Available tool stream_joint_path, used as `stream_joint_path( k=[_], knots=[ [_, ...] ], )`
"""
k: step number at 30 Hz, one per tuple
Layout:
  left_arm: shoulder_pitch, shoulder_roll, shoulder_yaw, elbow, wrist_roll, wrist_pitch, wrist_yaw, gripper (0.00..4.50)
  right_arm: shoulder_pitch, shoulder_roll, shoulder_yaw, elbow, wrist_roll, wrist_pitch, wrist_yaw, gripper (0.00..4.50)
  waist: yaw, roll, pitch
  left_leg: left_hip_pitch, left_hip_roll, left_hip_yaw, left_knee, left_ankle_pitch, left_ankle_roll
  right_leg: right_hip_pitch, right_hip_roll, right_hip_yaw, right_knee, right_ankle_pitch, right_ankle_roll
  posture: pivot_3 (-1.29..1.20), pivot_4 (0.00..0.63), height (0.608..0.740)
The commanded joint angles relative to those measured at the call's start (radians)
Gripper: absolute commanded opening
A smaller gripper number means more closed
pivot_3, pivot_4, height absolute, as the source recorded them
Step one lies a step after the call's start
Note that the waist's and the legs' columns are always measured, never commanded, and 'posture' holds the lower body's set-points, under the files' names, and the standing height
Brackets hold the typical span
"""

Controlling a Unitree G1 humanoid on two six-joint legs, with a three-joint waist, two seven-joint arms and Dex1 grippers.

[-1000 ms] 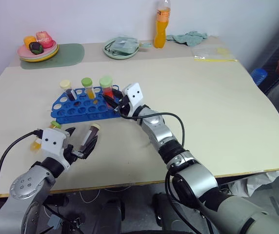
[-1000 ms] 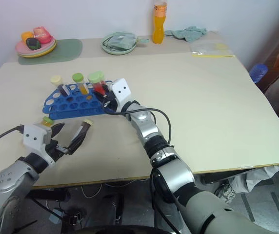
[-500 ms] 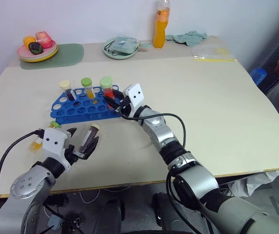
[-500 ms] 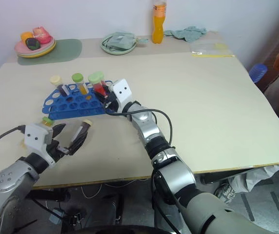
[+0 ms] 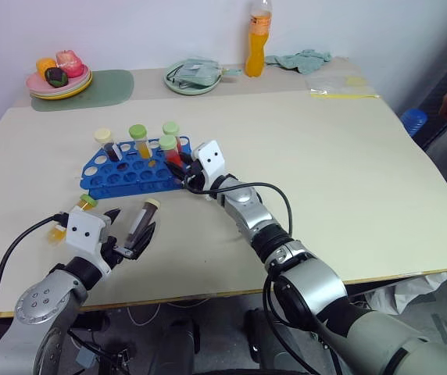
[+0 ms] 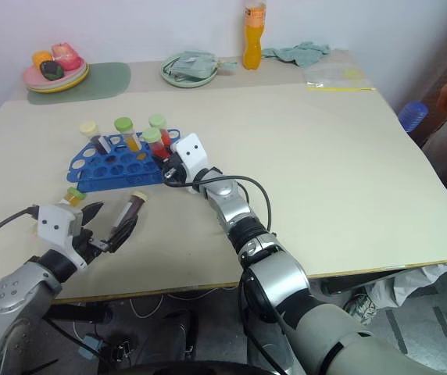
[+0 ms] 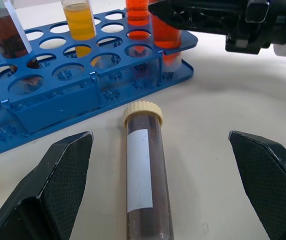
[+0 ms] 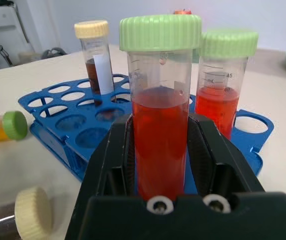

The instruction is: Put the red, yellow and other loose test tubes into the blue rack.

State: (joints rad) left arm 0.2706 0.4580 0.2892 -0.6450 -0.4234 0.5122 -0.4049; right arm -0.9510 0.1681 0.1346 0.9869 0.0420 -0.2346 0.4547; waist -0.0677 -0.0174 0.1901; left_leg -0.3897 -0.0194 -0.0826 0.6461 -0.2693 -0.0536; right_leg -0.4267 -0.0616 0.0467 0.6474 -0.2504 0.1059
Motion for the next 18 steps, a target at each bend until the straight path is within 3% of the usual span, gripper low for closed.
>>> stream_joint_path(
  k=[1, 4, 8, 11, 14, 18],
  knots=[
    [0.001, -0.001, 0.006, -0.037, -0.003, -0.007, 0.008, 4.50, -0.023, 0.046, -0.005, -0.020, 0.008, -0.018, 0.021, 1.57, 0.000, 0.000, 0.000, 0.000, 0.000, 0.000, 0.000, 0.000, 0.000, 0.000, 0.000, 0.000, 0.000, 0.000, 0.000, 0.00, 0.150, 0.740],
    [-0.002, -0.001, 0.010, -0.032, 0.004, -0.004, 0.021, 4.50, 0.003, 0.035, -0.001, -0.067, 0.020, -0.005, 0.066, 2.47, -0.001, 0.000, 0.000, 0.000, 0.000, 0.000, 0.000, 0.000, 0.000, 0.000, 0.000, 0.000, 0.000, 0.000, 0.000, 0.00, 0.150, 0.740],
    [-0.031, 0.017, 0.032, -0.043, -0.027, 0.067, 0.047, 4.50, 0.051, -0.005, 0.022, -0.185, -0.020, -0.012, 0.040, 4.34, 0.001, 0.000, 0.000, 0.000, 0.000, 0.000, 0.000, 0.000, 0.000, 0.000, 0.000, 0.000, 0.000, 0.000, 0.000, 0.00, 0.150, 0.740],
    [-0.109, 0.095, 0.069, -0.096, -0.067, 0.261, 0.095, 4.50, 0.148, -0.097, 0.044, -0.405, -0.011, 0.079, 0.116, 4.43, 0.008, -0.001, 0.000, 0.000, 0.000, -0.001, 0.000, 0.000, 0.000, 0.000, 0.000, 0.000, 0.000, 0.000, 0.000, 0.00, 0.150, 0.740],
    [-0.238, 0.231, 0.087, -0.140, -0.080, 0.510, 0.139, 4.50, 0.229, -0.188, 0.059, -0.609, 0.014, 0.193, 0.195, 4.43, 0.024, -0.001, 0.000, -0.001, -0.001, -0.002, 0.002, 0.000, 0.000, 0.000, 0.000, -0.002, 0.000, 0.000, 0.000, 0.00, 0.150, 0.740],
    [-0.404, 0.349, 0.200, -0.079, -0.264, 0.796, 0.051, 4.50, 0.293, -0.324, 0.082, -0.803, 0.041, 0.320, 0.322, 4.43, 0.013, 0.000, 0.001, 0.000, 0.000, -0.001, 0.002, 0.000, 0.000, 0.001, 0.001, 0.000, 0.001, 0.000, 0.001, 0.00, 0.150, 0.740]
  ],
)
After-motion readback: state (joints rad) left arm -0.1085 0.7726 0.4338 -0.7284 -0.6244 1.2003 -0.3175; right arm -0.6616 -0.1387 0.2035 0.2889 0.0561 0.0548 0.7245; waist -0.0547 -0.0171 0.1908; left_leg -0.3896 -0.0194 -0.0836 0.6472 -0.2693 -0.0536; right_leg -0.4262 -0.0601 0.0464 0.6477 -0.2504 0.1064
